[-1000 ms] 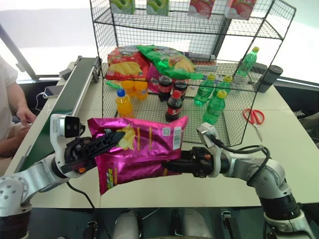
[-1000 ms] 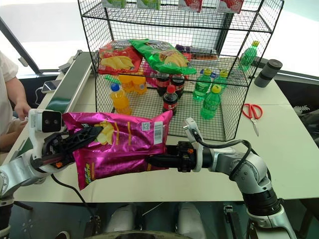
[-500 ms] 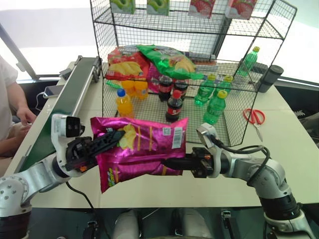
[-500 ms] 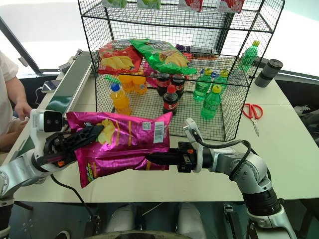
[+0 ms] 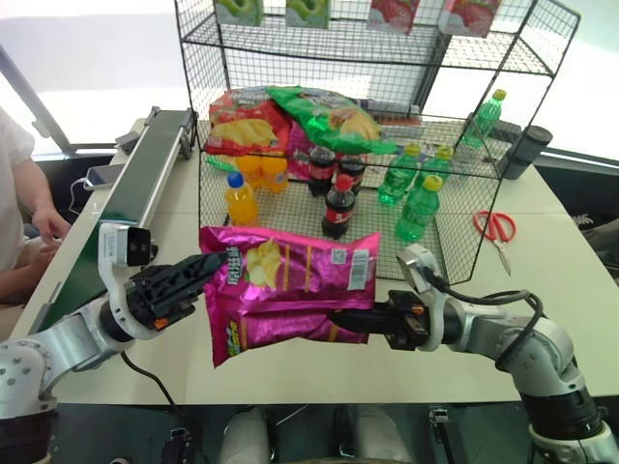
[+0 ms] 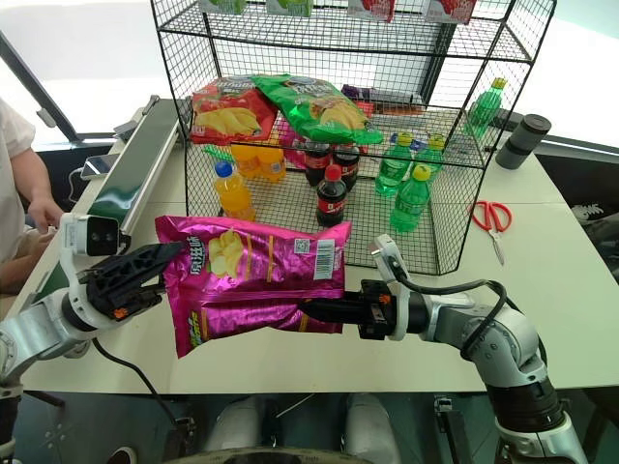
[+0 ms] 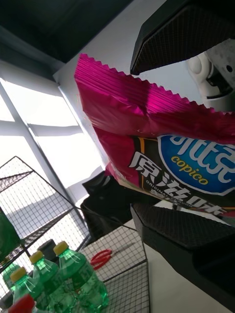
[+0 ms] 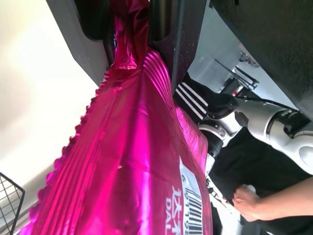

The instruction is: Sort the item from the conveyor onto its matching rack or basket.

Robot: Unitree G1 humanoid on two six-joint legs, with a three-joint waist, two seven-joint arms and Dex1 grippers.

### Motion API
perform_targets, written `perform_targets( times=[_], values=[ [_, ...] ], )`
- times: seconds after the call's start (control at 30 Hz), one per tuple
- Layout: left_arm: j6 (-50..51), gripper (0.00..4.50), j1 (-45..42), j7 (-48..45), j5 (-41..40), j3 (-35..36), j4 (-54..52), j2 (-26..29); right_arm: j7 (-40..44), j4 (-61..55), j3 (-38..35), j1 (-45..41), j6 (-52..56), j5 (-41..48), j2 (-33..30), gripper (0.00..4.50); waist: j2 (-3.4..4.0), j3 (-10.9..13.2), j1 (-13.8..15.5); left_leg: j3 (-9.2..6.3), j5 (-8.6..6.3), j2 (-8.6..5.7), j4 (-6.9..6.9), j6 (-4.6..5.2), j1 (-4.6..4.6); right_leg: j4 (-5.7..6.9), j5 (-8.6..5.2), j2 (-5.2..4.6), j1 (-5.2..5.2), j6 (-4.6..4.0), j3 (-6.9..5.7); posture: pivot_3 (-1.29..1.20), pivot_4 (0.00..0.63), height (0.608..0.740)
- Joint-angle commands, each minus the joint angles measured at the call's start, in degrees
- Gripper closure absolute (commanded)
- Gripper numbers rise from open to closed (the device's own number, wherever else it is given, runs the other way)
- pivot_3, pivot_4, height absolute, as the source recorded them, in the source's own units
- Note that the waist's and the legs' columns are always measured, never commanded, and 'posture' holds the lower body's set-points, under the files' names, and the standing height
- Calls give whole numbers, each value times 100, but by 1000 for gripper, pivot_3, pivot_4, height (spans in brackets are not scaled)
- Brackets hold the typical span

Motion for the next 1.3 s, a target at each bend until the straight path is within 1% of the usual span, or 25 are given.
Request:
perform_targets(
  times=[0.03, 0.13, 0.23, 0.3, 0.43, 0.47, 0.6, 0.83, 1.1, 1.3],
  values=[
    [-262, 0, -1, -359, 771, 198, -58, 8, -69, -243, -324, 103, -101, 197, -77, 4386, 0, 0, 1, 0, 0, 0, -3, 0, 0, -4, 0, 0, 0, 0, 0, 0, 150, 726],
    [-573, 0, 8, -778, 1660, 157, -137, -8, -160, -308, -465, 224, -107, 250, -97, 4386, 0, 0, 5, 3, 2, -4, -25, -2, 2, -25, 1, 4, -1, -2, -1, 0, 150, 726],
    [-808, 0, 60, -1272, 2330, 72, -194, 6, -255, -381, -637, 366, -127, 307, -110, 4386, 0, 0, 5, 5, 2, -7, -40, -4, 1, -34, 2, 5, 0, -1, -1, 0, 150, 726],
    [-1333, 0, 74, -1510, 3013, 38, -281, -130, -339, -398, -775, 434, -135, 380, -108, 4386, 2, 1, 6, 6, 3, -7, -47, -4, 0, -39, 2, 6, -1, 0, -2, 0, 150, 726],
    [-2198, 0, 31, -1852, 3993, 15, -260, -362, -468, -487, -1100, 632, -162, 511, -191, 4386, 4, 2, 19, 7, 2, -7, -47, -4, 1, -41, 2, 5, 0, 0, -5, 0, 150, 726],
    [-2529, 0, 51, -2003, 4356, -34, -250, -407, -564, -487, -1221, 669, -164, 604, -195, 4386, 2, 3, 22, 7, 2, -7, -47, -4, 1, -40, 2, 4, 1, 0, -5, 0, 150, 726],
    [-3191, 0, 66, -2366, 5131, -210, -136, -545, -1017, -522, -1600, 750, -166, 998, -155, 4386, 2, 2, 24, 8, 2, -7, -46, -4, 1, -41, 3, 4, 0, 0, -5, 0, 150, 726],
    [-3688, 0, 93, -2689, 5715, -416, -58, -733, -2084, -489, -2044, 733, -383, 1747, 181, 4386, 4, 4, 12, 8, 2, -4, -48, -4, 1, -40, 7, 6, 0, 9, -4, 0, 150, 726],
    [-3689, 0, 76, -2714, 5798, -506, -32, -876, -3727, -132, -2423, 443, -1009, 2529, 750, 4386, 7, 5, 4, 9, 3, -4, -46, -3, 2, -38, 14, 7, 0, 20, -5, 0, 150, 726],
    [-3750, 0, 17, -2659, 5909, -481, -1, -956, -4600, -58, -2440, 243, -1327, 3078, 995, 4386, 8, 5, -2, 9, 3, -4, -46, -3, 2, -33, 16, 9, 0, 25, -5, 0, 150, 726]
  ],
)
